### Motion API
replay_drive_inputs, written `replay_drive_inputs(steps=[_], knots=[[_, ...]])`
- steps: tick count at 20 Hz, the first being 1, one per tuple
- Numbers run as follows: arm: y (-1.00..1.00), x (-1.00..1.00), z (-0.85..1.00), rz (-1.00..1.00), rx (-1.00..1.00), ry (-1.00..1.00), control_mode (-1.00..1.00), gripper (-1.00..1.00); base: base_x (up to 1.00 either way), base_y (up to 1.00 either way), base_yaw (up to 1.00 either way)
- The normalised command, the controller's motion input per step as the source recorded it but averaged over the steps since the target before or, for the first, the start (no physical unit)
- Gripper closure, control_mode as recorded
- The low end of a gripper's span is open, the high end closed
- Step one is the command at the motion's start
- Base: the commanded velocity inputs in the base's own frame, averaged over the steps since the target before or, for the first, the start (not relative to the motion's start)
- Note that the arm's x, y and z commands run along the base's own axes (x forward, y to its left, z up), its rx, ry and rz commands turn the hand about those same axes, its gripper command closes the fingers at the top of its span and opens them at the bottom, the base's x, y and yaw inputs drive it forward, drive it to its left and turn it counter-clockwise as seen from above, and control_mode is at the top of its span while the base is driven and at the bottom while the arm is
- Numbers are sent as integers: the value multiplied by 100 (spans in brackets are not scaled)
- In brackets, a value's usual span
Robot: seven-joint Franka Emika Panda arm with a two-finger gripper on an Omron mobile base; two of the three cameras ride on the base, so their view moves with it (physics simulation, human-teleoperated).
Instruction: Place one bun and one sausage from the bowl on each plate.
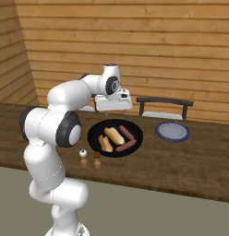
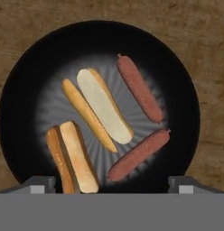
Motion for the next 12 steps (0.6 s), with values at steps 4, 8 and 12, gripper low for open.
replay_drive_inputs(steps=[4, 8, 12], knots=[[-16, 12, -11, 0, 4, 1, -100, -100, 0, 0, 0], [-20, 7, -1, 0, 15, 0, -100, -100, 0, 0, 0], [-12, 4, -3, 0, 7, 0, -100, -100, 0, 0, 0]])
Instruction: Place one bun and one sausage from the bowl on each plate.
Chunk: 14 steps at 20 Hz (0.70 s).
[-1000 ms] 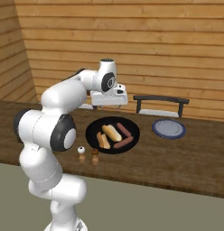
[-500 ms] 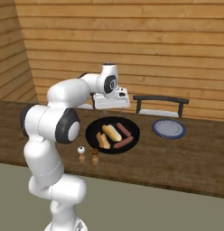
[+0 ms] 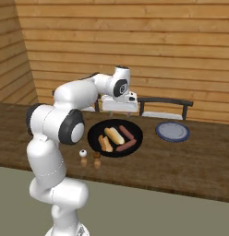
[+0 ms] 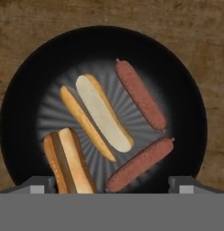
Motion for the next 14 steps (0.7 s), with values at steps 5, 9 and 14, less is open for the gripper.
replay_drive_inputs(steps=[5, 9, 14], knots=[[19, 1, -29, 0, 0, 0, -100, -100, 0, 0, 0], [47, 0, -39, 1, 0, 0, -100, -100, 0, 0, 0], [9, 0, -32, 1, 0, 0, -100, -100, 0, 0, 0]])
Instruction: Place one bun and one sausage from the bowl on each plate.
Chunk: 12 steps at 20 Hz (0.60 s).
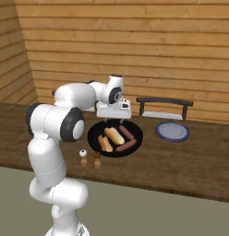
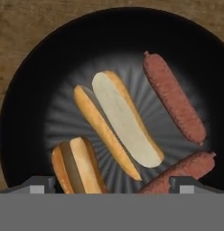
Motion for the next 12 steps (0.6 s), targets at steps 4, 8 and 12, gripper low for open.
replay_drive_inputs(steps=[4, 8, 12], knots=[[1, 3, -39, 1, 0, -2, -100, -100, 0, 0, 0], [0, 4, -41, 0, 0, 0, -100, -100, 0, 0, 0], [0, 0, -37, 0, 0, 0, -100, -100, 0, 0, 0]])
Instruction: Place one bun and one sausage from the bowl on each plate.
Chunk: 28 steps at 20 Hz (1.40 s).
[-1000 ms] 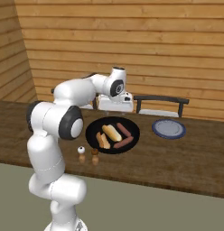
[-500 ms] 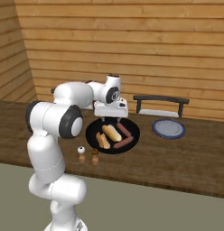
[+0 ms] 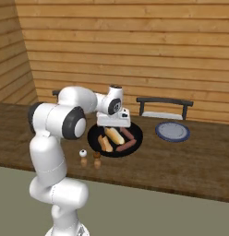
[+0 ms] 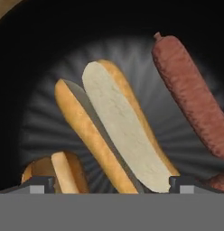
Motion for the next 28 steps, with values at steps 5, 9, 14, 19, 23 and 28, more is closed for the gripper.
replay_drive_inputs(steps=[5, 9, 14, 19, 23, 28], knots=[[0, 2, -29, 0, 0, 0, -100, -100, 0, 0, 0], [0, 3, -34, 0, 0, 0, -100, -100, 0, 0, 0], [0, 3, -19, 0, 0, 0, -100, -100, 0, 0, 0], [1, 0, -16, 0, 0, 0, -100, 100, 0, 0, 0], [3, 0, -5, 0, 0, 0, -100, 100, 0, 0, 0], [4, 0, 2, -1, 0, -3, -100, 100, 0, 0, 0]])
